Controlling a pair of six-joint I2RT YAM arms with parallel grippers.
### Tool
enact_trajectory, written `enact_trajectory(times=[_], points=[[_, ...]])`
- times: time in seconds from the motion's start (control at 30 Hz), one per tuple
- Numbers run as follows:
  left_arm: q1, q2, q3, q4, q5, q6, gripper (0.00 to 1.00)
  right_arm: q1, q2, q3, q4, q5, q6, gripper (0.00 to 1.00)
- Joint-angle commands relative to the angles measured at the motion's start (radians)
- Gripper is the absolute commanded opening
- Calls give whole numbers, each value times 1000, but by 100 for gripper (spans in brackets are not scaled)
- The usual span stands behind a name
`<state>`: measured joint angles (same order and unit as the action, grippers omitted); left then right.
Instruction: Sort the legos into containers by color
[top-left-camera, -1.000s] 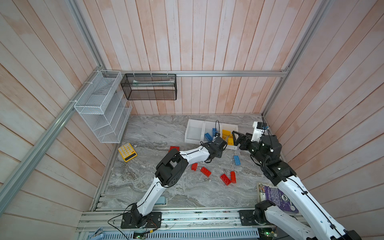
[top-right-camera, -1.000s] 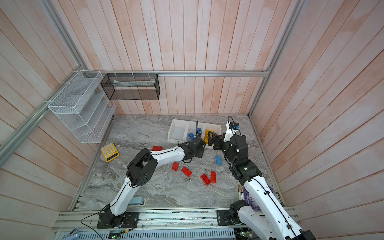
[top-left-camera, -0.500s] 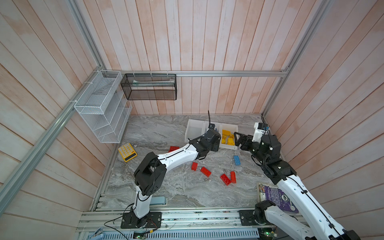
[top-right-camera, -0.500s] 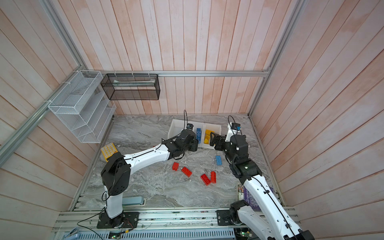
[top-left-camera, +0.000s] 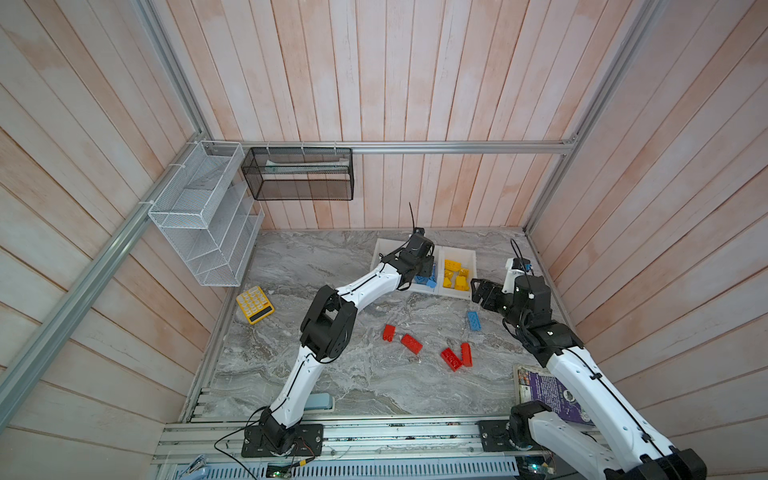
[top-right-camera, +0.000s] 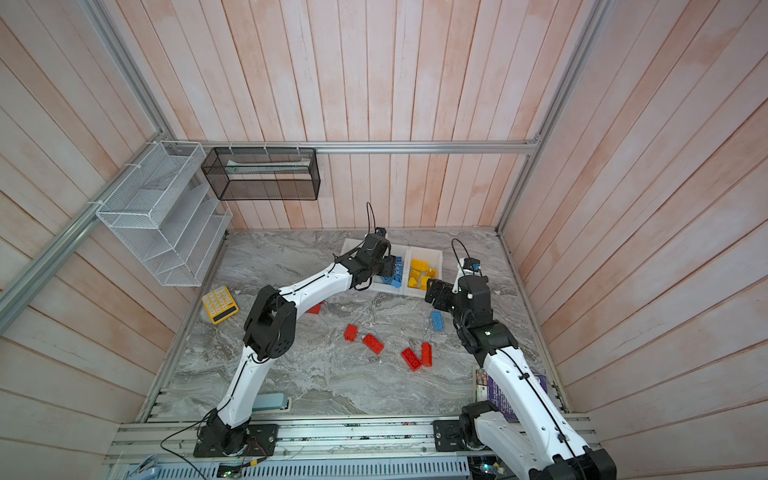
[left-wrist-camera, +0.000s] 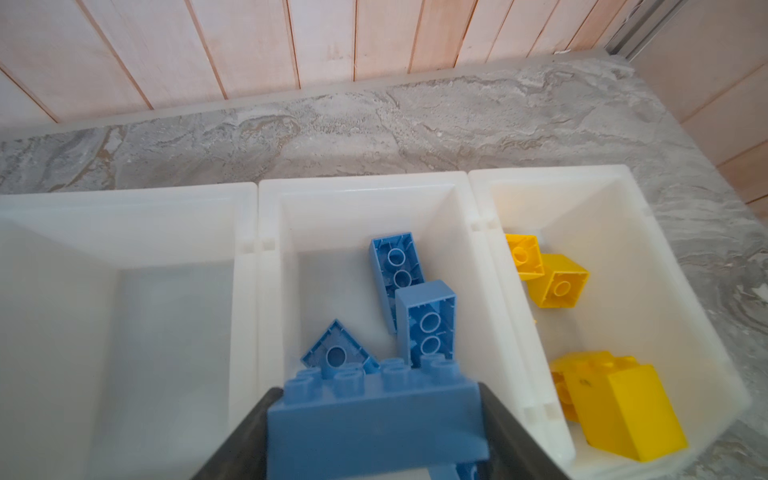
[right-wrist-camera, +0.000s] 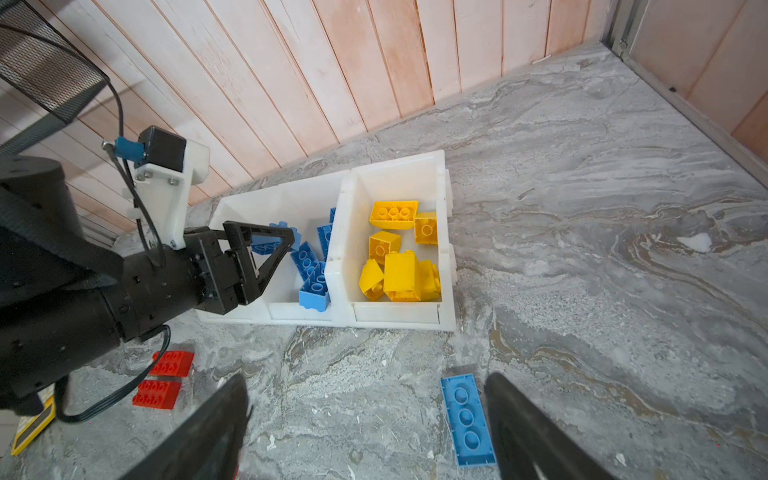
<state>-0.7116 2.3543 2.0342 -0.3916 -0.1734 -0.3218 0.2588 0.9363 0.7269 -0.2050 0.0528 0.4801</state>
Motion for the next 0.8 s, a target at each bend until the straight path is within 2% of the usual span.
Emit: enact_trajectory(times=[0.0,0.07,0.2,0.53,0.77], points=[[1,20,71,-38,37,45,78,-12,19,-29,-35,36,13,89],[1,9,75,-39,32,49,85,-15,34,-39,-44,36,19,89],[0,-77,1,-25,11,40,90,-17,67,-55,-65,38,35,90],[-57,-547,-598,195,-57,-53,90,-16,311,-68,-88,87,34,87],[-129,-776,-859,229,-101,-110,90,-16,454,-60,-70,95,22,77]])
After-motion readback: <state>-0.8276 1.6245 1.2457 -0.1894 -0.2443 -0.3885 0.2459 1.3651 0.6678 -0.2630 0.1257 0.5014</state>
